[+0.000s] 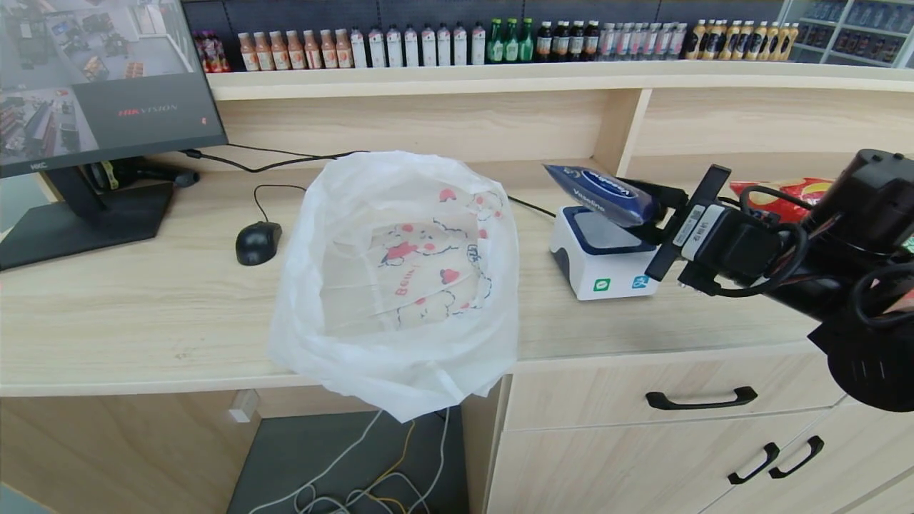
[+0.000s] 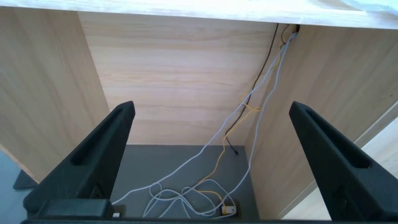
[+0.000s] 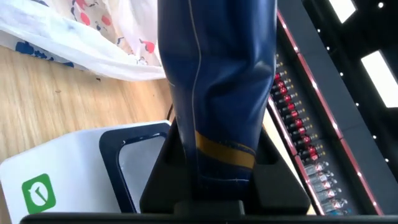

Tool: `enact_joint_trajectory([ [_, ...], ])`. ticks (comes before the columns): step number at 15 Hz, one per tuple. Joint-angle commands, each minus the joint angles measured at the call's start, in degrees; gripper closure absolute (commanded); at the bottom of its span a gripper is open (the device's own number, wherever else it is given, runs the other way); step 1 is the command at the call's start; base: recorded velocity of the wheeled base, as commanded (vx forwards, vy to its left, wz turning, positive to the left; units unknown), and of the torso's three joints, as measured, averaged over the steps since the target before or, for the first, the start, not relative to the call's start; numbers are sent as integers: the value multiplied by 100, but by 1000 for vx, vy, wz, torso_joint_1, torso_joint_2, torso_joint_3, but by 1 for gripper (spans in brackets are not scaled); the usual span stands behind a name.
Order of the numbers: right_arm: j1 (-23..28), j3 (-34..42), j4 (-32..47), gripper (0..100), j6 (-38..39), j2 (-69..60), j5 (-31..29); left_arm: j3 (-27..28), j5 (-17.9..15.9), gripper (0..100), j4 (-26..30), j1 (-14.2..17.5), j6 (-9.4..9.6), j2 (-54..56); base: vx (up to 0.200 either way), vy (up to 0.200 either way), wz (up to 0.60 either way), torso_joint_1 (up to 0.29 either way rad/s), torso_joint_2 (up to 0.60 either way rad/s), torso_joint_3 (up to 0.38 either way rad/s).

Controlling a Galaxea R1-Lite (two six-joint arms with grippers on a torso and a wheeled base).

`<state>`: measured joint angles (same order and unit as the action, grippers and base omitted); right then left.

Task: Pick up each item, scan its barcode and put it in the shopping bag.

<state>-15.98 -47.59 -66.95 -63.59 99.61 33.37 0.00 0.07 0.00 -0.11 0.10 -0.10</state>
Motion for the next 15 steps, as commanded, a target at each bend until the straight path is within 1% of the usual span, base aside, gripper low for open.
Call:
enact_joint_trajectory([
  [1, -1, 22, -2, 100, 4, 6, 3, 0, 1, 0, 0, 2, -1, 1, 0, 0, 0, 0, 0, 0],
  [15, -45, 154, -2, 100, 4, 15, -6, 0, 1, 0, 0, 2, -1, 1, 0, 0, 0, 0, 0, 0],
])
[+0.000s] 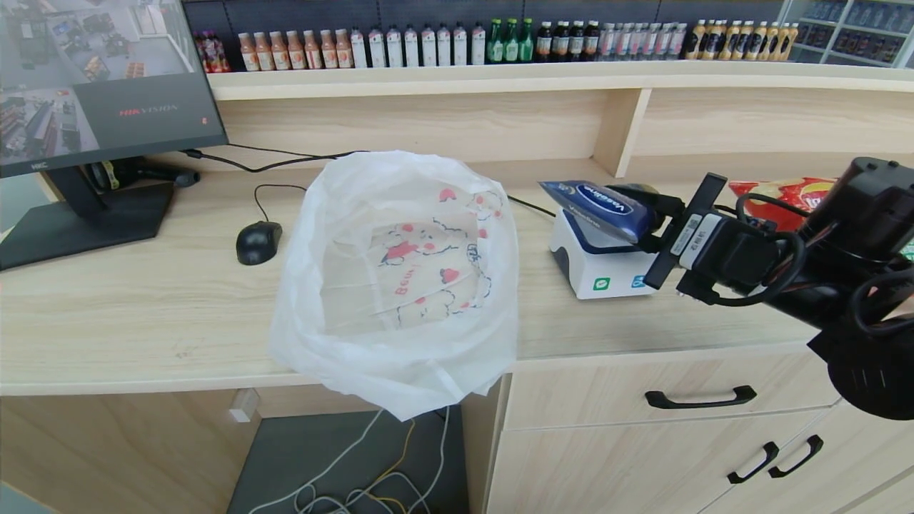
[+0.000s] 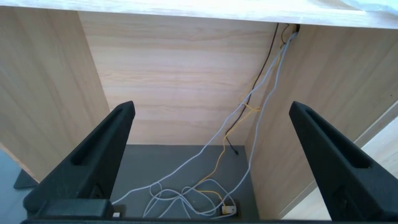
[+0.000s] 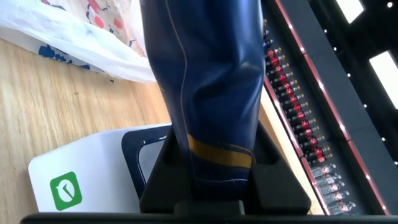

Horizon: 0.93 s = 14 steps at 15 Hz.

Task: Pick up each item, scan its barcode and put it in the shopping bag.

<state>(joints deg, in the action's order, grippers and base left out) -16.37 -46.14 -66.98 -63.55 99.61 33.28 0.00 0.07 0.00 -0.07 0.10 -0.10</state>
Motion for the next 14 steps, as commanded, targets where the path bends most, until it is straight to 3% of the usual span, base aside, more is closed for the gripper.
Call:
enact_joint_trajectory([
  [1, -33, 53, 0, 100, 0, 15, 3, 0, 1, 0, 0, -1, -1, 1, 0, 0, 0, 0, 0, 0],
  [14, -129, 17, 0, 100, 18, 76, -15, 0, 1, 0, 0, -1, -1, 1, 0, 0, 0, 0, 0, 0],
])
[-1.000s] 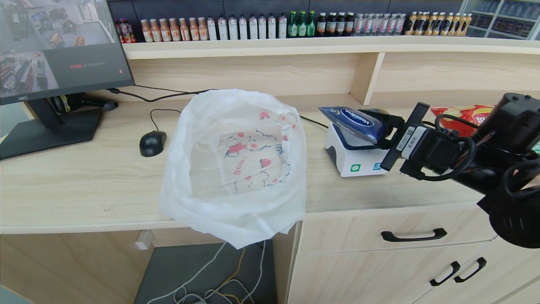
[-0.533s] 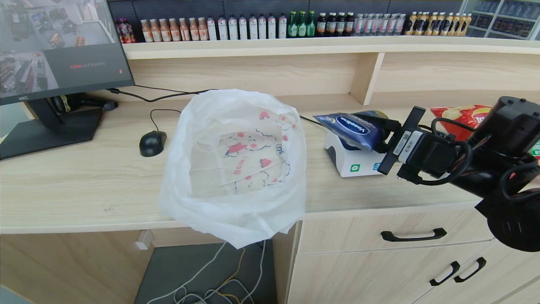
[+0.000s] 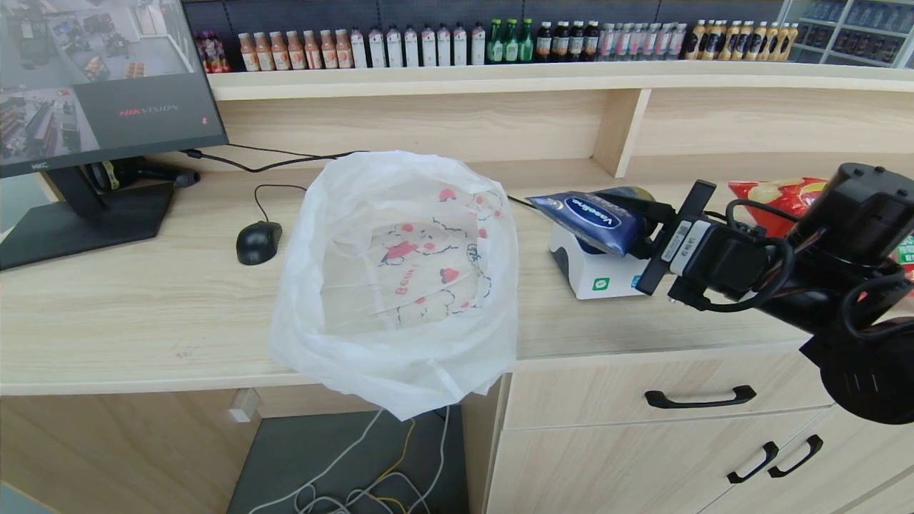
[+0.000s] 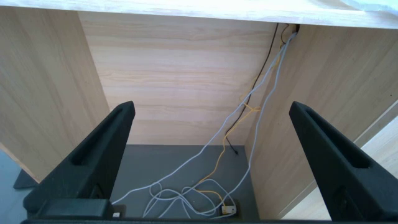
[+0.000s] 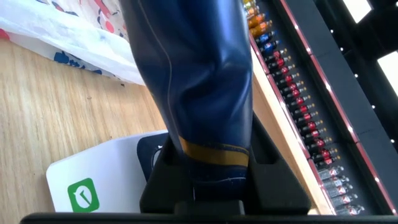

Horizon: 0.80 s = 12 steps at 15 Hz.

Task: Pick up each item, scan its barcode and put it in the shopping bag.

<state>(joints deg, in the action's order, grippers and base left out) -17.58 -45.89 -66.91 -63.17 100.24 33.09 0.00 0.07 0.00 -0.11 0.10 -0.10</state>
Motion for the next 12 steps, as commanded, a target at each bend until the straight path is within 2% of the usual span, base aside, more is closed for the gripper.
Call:
enact_joint_trajectory([
  [1, -35, -17, -6, 100, 59, 4, -4, 0, 1, 0, 0, 2, -1, 1, 0, 0, 0, 0, 0, 0],
  [12, -141, -509, -6, 100, 956, -435, -48, 0, 1, 0, 0, 2, -1, 1, 0, 0, 0, 0, 0, 0],
])
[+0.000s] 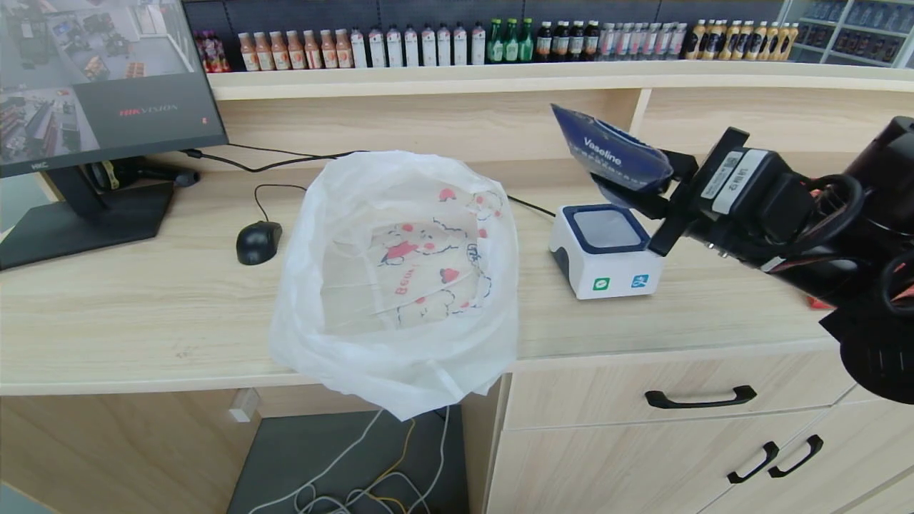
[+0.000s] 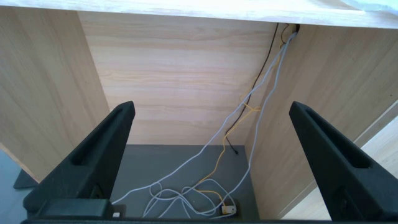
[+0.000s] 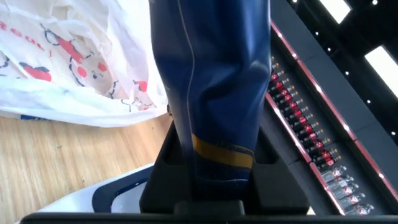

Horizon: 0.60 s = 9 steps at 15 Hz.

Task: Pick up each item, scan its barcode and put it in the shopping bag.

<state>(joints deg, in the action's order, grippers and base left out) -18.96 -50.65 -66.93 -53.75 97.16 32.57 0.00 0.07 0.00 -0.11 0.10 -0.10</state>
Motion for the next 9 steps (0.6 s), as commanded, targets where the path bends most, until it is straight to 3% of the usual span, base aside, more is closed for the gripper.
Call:
enact_joint_trajectory([
  [1, -3, -32, -5, 100, 189, -171, -5, 0, 1, 0, 0, 2, -1, 1, 0, 0, 0, 0, 0, 0],
  [6, -20, 29, -101, 100, 1191, -329, -14, 0, 1, 0, 0, 2, -1, 1, 0, 0, 0, 0, 0, 0],
  [9, -82, 574, -787, 100, 2369, -320, -287, 0, 1, 0, 0, 2, -1, 1, 0, 0, 0, 0, 0, 0],
])
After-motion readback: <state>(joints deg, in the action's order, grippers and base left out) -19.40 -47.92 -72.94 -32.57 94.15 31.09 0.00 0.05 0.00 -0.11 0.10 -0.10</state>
